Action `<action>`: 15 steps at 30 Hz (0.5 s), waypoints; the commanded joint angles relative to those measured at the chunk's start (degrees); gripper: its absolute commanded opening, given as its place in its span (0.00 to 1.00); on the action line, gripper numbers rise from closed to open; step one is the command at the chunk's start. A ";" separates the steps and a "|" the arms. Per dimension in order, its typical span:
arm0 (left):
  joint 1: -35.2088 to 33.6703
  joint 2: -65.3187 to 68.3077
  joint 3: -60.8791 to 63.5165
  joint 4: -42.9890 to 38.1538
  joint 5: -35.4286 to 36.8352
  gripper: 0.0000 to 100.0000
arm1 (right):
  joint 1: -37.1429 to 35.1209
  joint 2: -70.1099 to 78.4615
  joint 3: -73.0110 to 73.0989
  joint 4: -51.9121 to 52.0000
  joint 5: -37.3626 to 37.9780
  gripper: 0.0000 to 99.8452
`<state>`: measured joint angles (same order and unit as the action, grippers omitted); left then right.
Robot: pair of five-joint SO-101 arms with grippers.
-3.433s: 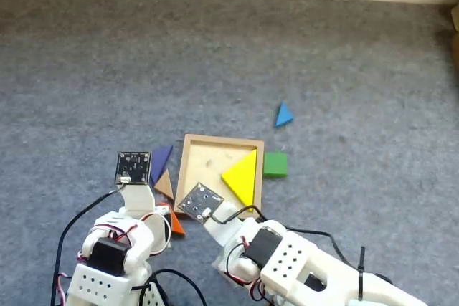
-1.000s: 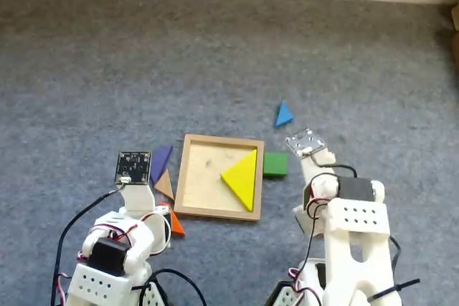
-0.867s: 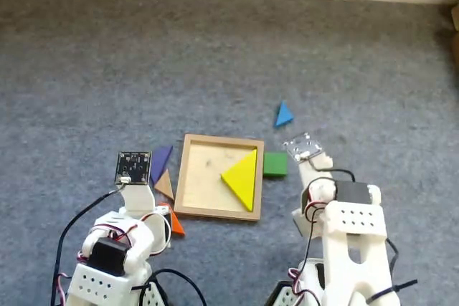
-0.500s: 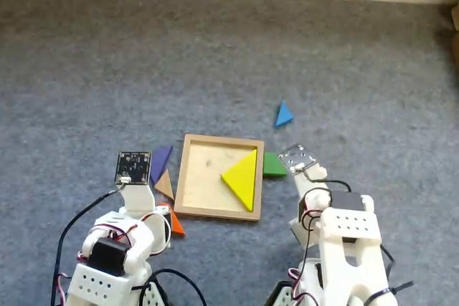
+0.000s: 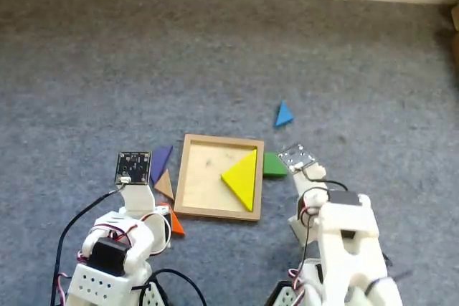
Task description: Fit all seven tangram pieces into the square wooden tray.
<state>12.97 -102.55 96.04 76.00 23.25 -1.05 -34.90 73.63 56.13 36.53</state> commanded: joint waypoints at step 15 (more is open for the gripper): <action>0.48 -0.48 1.19 0.09 -0.18 0.01 | 4.26 29.32 -29.76 13.32 0.35 0.15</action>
<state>12.97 -102.55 96.04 76.00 23.34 3.25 -3.87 44.97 67.56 36.53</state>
